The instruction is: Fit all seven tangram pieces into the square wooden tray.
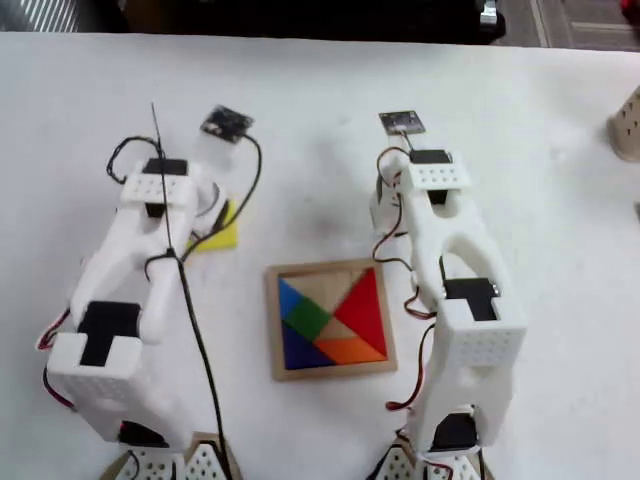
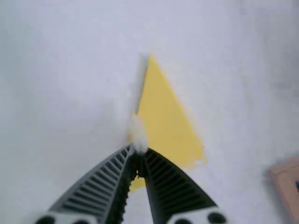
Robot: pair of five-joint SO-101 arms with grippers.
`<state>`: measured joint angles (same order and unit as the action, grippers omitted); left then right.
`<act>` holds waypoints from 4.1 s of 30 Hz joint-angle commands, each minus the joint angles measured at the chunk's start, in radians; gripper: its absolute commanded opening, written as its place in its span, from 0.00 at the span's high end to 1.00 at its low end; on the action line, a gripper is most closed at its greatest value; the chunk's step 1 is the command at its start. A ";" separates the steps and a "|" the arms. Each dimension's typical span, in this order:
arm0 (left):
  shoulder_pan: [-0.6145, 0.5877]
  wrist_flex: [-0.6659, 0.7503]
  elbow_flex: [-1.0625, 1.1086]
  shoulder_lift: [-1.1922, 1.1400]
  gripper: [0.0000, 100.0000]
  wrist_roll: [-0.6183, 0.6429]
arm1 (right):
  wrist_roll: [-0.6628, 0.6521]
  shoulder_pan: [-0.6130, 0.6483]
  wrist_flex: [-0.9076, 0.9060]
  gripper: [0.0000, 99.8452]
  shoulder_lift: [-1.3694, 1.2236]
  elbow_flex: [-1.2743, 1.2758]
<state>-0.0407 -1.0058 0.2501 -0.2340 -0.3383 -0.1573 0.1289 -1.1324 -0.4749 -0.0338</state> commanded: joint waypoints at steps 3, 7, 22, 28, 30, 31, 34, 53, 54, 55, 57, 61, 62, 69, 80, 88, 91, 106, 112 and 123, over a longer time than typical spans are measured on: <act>-0.035 0.132 -0.149 -0.091 0.98 0.123 | -0.011 -0.002 -0.008 0.98 0.010 -0.058; -0.028 0.087 -0.250 -0.213 0.98 0.123 | -0.011 -0.002 -0.008 0.98 0.008 -0.058; -0.027 -0.117 -0.196 -0.203 0.98 0.130 | -0.012 0.001 -0.007 0.98 0.015 -0.058; 0.004 0.054 0.094 0.019 0.98 0.186 | -0.012 0.002 -0.007 0.98 0.013 -0.058; 0.025 0.072 0.163 0.079 0.98 0.186 | -0.012 0.002 -0.007 0.98 0.013 -0.058; 0.033 0.071 0.189 0.102 0.98 0.186 | -0.011 0.002 -0.007 0.98 0.013 -0.058; 0.062 0.066 0.244 0.156 0.98 0.186 | -0.011 0.001 -0.007 0.98 0.012 -0.058; 0.166 0.063 0.199 0.335 0.76 0.413 | -0.012 0.001 -0.007 0.98 0.010 -0.058; 0.165 0.063 0.187 0.318 0.75 0.417 | -0.012 0.001 -0.007 0.98 0.012 -0.058; 0.160 0.063 0.173 0.298 0.76 0.408 | -0.014 0.001 -0.007 0.98 0.012 -0.058; 0.145 0.063 0.138 0.246 0.77 0.371 | -0.015 0.001 -0.007 0.98 0.012 -0.058; 0.116 0.063 0.058 0.113 0.78 0.328 | -0.017 0.004 -0.007 0.98 0.012 -0.058; 0.113 0.063 0.044 0.085 0.78 0.322 | -0.017 0.004 -0.007 0.98 0.012 -0.058; 0.113 0.040 0.000 0.016 0.74 0.267 | -0.018 0.005 -0.007 0.98 0.012 -0.058; 0.104 -0.114 -0.038 0.012 0.50 0.269 | -0.018 0.005 -0.008 0.98 0.012 -0.058; 0.088 -0.072 -0.037 0.008 0.54 0.345 | -0.018 0.005 -0.008 0.98 0.012 -0.058; 0.090 -0.064 -0.052 -0.033 0.54 0.347 | -0.018 0.005 -0.008 0.98 0.012 -0.058; 0.068 -0.221 -0.276 -0.262 0.54 0.353 | -0.018 0.005 -0.008 0.98 0.015 -0.058; 0.036 -0.222 -0.278 -0.266 0.54 0.353 | -0.017 0.004 -0.010 0.98 0.015 -0.058; 0.039 -0.222 -0.278 -0.268 0.54 0.353 | -0.017 0.001 -0.010 0.98 0.015 -0.058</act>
<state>0.0054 -1.2190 -0.0061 -0.5117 0.0008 -0.1619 0.1289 -1.1324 -0.4749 -0.0338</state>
